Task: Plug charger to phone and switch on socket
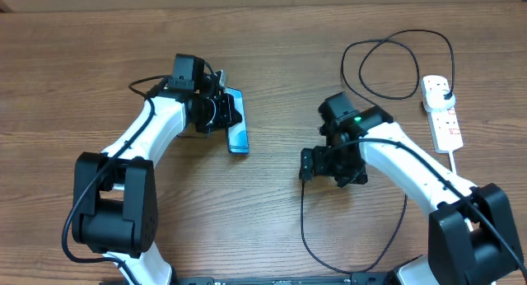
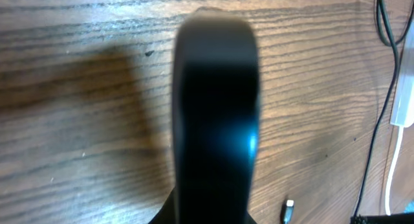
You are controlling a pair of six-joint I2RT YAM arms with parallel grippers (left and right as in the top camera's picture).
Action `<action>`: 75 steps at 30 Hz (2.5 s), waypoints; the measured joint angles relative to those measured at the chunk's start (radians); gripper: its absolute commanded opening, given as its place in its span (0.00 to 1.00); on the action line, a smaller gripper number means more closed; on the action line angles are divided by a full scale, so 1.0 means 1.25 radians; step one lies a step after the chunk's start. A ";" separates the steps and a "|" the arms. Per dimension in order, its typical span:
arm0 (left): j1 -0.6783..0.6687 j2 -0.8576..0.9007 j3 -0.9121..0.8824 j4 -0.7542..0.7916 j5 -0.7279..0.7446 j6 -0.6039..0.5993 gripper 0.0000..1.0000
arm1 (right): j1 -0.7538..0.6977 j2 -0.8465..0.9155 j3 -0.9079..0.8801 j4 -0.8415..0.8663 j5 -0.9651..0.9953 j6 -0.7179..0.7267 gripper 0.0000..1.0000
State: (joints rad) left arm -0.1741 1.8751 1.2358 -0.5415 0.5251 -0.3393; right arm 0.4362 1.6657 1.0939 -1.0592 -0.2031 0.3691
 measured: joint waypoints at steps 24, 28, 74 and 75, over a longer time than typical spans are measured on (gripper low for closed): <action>0.000 0.000 -0.011 0.046 0.013 -0.007 0.04 | 0.028 0.000 0.000 0.158 0.044 -0.002 1.00; 0.000 0.000 -0.011 0.053 0.010 -0.007 0.04 | 0.028 0.000 0.000 0.158 0.043 -0.002 1.00; 0.000 0.000 -0.011 0.092 0.010 -0.059 0.04 | 0.028 0.001 0.000 0.159 0.044 -0.002 1.00; 0.000 0.000 -0.011 0.089 0.010 -0.059 0.04 | 0.028 0.001 0.000 0.159 0.044 -0.002 1.00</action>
State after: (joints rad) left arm -0.1741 1.8751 1.2217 -0.4297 0.5377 -0.4129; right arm 0.4709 1.6665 1.0939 -0.8608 -0.1486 0.3664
